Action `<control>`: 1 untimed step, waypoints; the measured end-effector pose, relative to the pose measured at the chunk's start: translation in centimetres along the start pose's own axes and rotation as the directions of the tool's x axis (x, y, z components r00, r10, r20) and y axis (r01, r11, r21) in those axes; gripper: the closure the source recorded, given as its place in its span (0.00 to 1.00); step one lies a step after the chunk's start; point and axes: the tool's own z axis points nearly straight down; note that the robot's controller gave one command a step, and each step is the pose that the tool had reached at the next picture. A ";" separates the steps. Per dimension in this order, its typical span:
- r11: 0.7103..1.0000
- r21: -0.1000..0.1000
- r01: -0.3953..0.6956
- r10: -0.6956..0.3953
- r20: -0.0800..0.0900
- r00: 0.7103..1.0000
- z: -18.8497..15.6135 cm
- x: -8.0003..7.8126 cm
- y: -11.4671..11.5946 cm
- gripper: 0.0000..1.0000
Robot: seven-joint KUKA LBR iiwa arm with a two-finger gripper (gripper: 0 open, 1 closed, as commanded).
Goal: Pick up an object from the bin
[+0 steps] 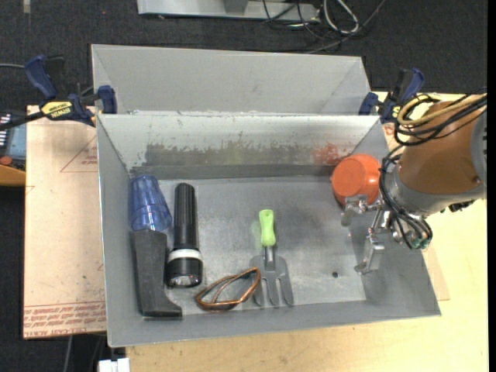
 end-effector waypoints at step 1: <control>1.000 0.001 0.004 -0.004 0.007 1.000 -0.3 -0.2 0.1 0.00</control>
Offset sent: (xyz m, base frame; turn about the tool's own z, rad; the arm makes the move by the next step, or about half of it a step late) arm 0.0412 0.0940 -0.0583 -0.2728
